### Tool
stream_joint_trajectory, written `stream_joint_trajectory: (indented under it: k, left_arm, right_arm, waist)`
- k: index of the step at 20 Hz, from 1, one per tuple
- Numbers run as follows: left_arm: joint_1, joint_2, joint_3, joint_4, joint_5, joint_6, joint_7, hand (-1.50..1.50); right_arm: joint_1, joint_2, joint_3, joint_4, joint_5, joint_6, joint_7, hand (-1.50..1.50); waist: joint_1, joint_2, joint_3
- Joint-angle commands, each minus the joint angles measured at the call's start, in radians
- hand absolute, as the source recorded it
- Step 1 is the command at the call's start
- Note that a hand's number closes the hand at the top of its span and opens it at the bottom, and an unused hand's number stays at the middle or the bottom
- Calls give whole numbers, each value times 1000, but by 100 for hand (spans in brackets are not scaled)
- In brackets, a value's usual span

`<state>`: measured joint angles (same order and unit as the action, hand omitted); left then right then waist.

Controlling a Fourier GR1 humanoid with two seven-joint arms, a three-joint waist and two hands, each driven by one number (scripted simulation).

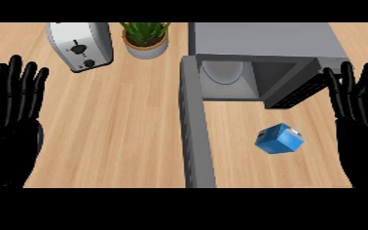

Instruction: Pick up the milk, place it into the microwave and close the microwave

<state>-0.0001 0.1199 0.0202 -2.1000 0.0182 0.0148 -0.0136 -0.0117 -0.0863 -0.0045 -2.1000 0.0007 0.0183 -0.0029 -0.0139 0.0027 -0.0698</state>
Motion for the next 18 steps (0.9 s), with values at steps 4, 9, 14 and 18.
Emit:
stream_joint_trajectory:
  k: [4,9,14,18]
  left_arm:
    - [0,7,15,35,21,-24,-30,-150]
    - [70,-84,-54,72,71,-3,33,-150]
    - [168,-118,-183,83,14,29,-67,-150]
    - [222,-119,-361,30,-63,155,-65,-150]
  right_arm:
    - [92,-119,-42,-46,-229,245,-83,-150]
    - [268,-220,-94,-22,-493,490,-95,-150]
    - [388,-303,-258,90,-588,702,-234,-150]
    - [480,-264,-299,96,-516,774,-289,-150]
  waist:
    - [-3,-4,72]
    - [-19,-5,72]
    - [-2,-6,71]
    - [5,-6,70]
